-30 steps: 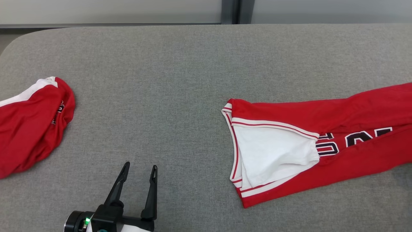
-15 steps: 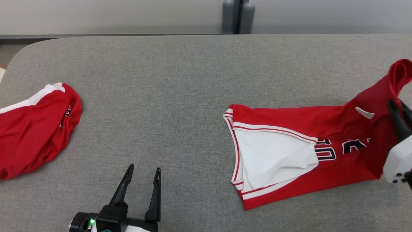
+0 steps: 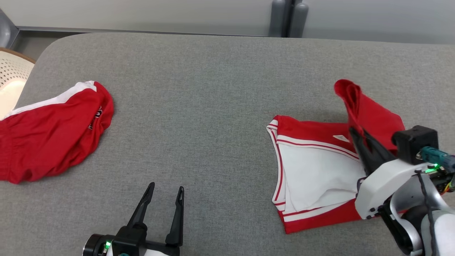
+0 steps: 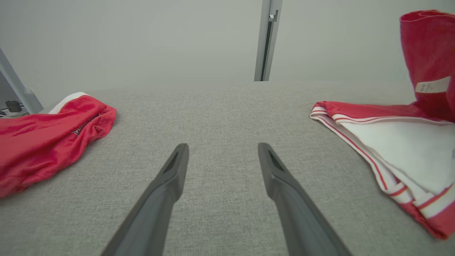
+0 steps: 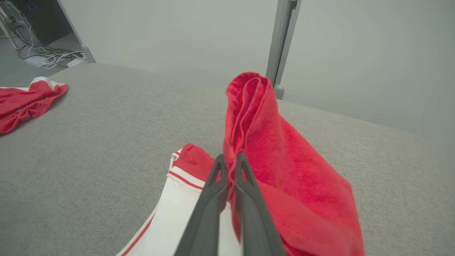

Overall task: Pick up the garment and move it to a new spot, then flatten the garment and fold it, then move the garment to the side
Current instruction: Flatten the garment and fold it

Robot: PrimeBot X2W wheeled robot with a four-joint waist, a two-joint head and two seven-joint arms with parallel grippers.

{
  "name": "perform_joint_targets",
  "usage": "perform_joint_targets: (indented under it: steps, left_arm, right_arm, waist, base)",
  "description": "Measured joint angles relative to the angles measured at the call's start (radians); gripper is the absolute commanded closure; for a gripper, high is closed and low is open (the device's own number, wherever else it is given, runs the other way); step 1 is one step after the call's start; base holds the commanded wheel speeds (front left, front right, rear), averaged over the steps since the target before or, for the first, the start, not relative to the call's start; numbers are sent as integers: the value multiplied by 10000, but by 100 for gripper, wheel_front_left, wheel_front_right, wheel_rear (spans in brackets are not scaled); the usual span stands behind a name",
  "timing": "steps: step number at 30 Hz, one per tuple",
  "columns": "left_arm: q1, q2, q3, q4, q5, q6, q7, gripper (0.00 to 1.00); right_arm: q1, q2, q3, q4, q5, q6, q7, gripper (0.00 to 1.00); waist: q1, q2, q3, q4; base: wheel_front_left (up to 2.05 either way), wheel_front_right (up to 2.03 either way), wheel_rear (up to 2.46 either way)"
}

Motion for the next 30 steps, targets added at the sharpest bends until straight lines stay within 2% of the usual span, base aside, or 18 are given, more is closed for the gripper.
perform_joint_targets:
  steps: [12,13,14,15,21,24,30]
  left_arm:
    - [-93,-65,-33,176,-15,-25,0,0]
    - [-94,-69,-38,180,-15,-25,0,0]
    - [-98,-71,-48,192,-19,-25,0,0]
    - [-107,-75,-52,205,-27,-25,0,0]
    - [-123,-88,-82,276,-27,-23,0,0]
    - [-121,-92,-92,320,-29,-23,0,0]
    - [-107,-102,-73,318,-109,-21,0,0]
  right_arm:
    - [191,328,869,529,226,-2,81,100]
    - [213,360,943,606,270,-2,90,97]
    - [245,401,988,658,301,-2,86,56]
    - [263,447,1007,679,328,-2,25,0]
    - [153,828,1277,382,2006,-2,-589,0]
    - [78,775,821,-12,2435,-4,-1037,0]
    - [-43,-470,-531,2,2447,-8,-2220,0]
  waist:
    - [0,0,95,473]
    - [0,0,91,485]
    - [0,0,87,492]
    - [0,0,85,494]
    - [0,0,-16,375]
    - [0,0,-126,259]
    - [0,0,-399,-21]
  base:
    - [0,0,0]
    - [0,0,0]
    - [0,0,0]
    - [0,0,0]
    - [0,0,0]
    - [0,0,0]
    - [0,0,0]
